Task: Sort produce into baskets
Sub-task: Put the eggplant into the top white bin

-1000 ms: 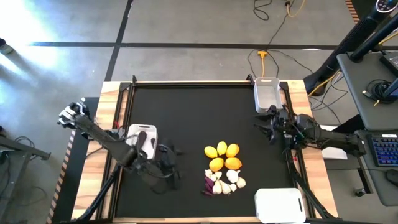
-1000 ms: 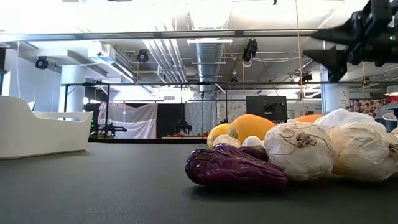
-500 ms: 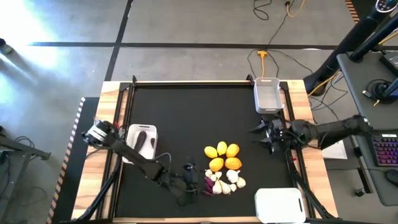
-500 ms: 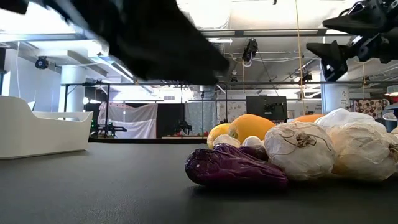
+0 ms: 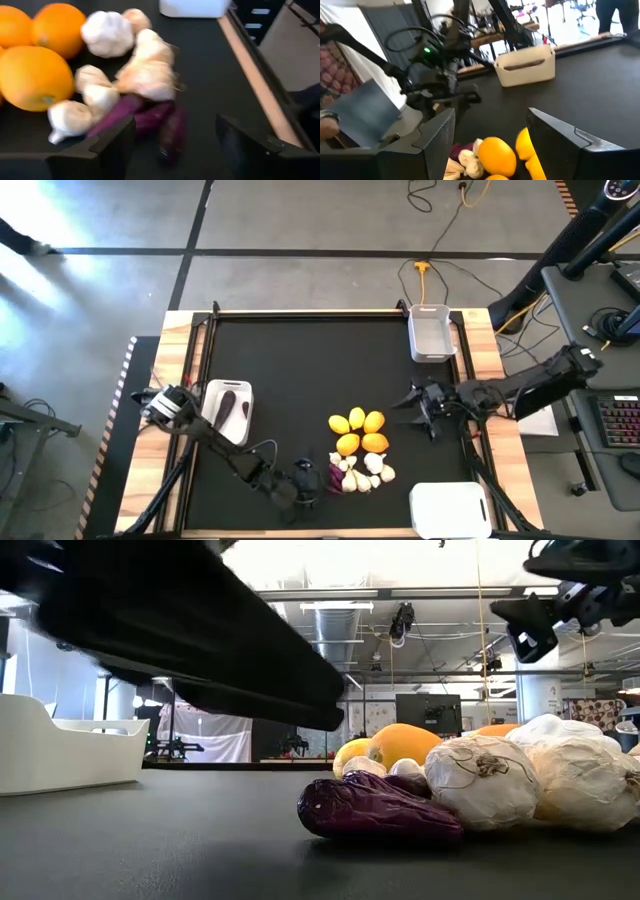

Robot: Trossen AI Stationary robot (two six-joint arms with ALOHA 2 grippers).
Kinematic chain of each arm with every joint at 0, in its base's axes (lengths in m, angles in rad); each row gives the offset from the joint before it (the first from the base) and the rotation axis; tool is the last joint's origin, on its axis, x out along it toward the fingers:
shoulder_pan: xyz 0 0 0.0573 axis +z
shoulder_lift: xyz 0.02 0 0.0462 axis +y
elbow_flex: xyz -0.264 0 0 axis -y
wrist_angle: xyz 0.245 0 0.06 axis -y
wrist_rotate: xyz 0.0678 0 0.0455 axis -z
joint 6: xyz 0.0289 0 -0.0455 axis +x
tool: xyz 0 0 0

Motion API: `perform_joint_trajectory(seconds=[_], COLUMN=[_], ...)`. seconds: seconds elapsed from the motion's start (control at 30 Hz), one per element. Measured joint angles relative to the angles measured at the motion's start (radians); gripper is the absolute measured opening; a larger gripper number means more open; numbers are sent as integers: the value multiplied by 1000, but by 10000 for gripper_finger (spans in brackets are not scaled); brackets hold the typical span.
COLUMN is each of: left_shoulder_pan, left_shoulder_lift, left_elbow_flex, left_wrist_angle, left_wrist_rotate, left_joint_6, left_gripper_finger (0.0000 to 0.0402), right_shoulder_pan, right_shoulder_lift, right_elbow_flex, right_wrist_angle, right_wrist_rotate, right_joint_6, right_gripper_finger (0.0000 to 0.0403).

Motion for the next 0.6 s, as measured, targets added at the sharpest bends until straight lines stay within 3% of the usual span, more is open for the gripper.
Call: perform_joint_trajectory(seconds=[0.3,0.6], left_shoulder_pan=[-4,-3], left_shoulder_lift=[90,153], left_elbow_flex=[50,145], left_wrist_angle=[18,-101], left_wrist_rotate=[-7,-16], left_joint_6=[-7,3], left_gripper_finger=[221,199], right_shoulder_pan=[0,0], right_shoulder_lift=[109,147], right_elbow_flex=[54,62], right_wrist_angle=[-52,-51], right_wrist_rotate=[25,16], right_joint_6=[-12,44], right_gripper_finger=[238,238])
